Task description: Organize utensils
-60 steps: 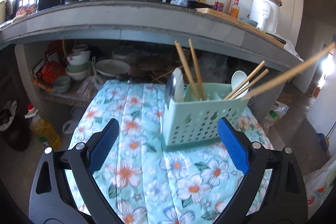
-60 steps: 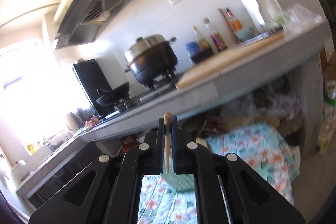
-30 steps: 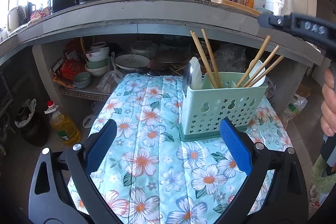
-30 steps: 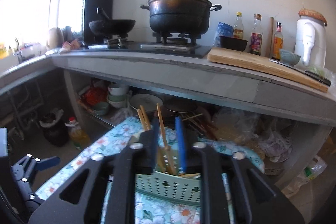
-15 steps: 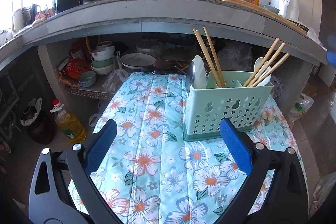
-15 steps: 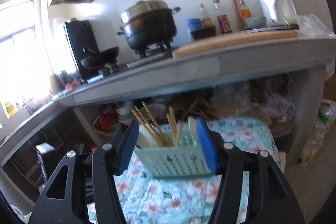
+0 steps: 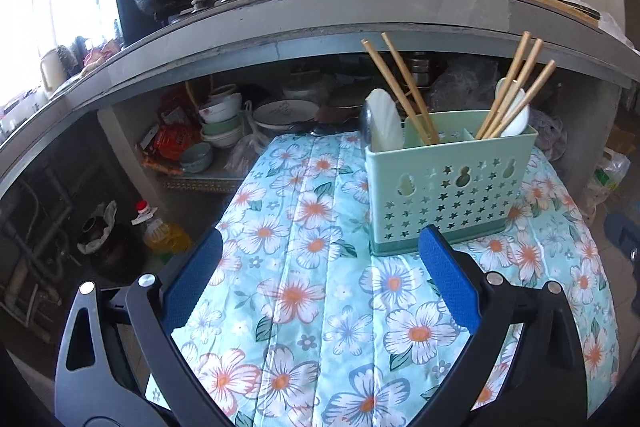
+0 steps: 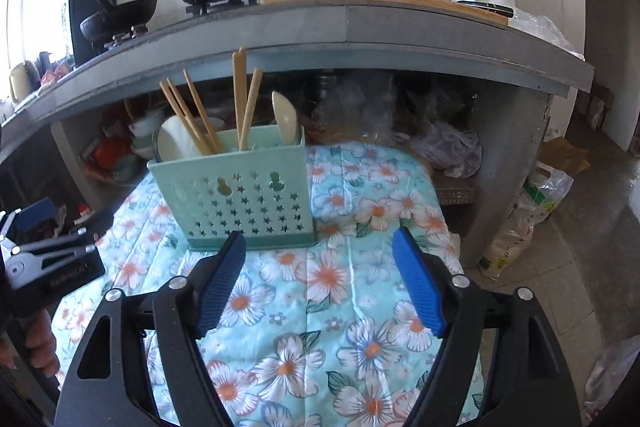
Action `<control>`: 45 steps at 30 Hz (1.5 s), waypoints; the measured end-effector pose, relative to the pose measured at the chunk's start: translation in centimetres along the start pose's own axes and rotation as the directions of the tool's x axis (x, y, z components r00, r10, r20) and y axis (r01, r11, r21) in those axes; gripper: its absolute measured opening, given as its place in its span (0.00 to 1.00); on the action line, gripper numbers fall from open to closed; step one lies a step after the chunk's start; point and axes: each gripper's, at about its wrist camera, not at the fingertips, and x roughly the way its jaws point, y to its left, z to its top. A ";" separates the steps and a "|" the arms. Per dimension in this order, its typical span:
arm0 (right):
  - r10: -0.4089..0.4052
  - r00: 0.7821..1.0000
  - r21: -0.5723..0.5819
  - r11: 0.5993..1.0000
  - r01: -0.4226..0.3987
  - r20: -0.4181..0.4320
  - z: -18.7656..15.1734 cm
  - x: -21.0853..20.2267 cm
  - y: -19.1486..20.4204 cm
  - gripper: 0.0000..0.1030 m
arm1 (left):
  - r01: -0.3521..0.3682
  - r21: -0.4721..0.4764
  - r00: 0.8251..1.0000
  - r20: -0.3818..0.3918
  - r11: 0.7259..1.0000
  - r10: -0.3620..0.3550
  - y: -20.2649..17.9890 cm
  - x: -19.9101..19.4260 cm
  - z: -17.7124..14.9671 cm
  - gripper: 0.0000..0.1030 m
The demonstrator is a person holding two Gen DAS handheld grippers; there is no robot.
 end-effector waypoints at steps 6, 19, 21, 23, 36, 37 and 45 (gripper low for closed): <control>-0.034 0.999 -0.034 0.999 0.034 -0.014 -0.4 0.8 0.8 0.94 | -0.058 -0.051 0.998 0.006 0.997 0.059 1.0 -0.1 0.2 0.92; -0.092 0.994 -0.040 0.995 0.090 -0.064 -0.4 2.1 0.9 0.94 | -0.150 -0.052 0.988 -0.042 0.987 0.148 2.6 1.1 -0.2 0.92; -0.099 0.993 -0.039 0.995 0.097 -0.061 -0.2 2.0 0.7 0.94 | -0.163 -0.061 0.986 -0.048 0.985 0.161 3.1 1.2 -0.3 0.92; -0.101 0.993 -0.037 0.994 0.099 -0.059 -0.1 1.9 0.5 0.94 | -0.173 -0.070 0.984 -0.055 0.983 0.169 3.5 1.4 -0.3 0.92; -0.110 0.993 -0.042 0.993 0.108 -0.046 0.6 1.7 0.6 0.94 | -0.197 -0.073 0.979 -0.064 0.978 0.192 4.6 1.6 -0.4 0.92; -0.111 0.993 -0.043 0.993 0.109 -0.047 0.6 1.7 0.6 0.94 | -0.195 -0.070 0.980 -0.064 0.978 0.191 4.6 1.6 -0.4 0.92; -0.113 0.992 -0.044 0.993 0.111 -0.051 0.6 1.6 0.6 0.94 | -0.200 -0.051 0.979 -0.058 0.978 0.198 4.2 1.3 -0.4 0.92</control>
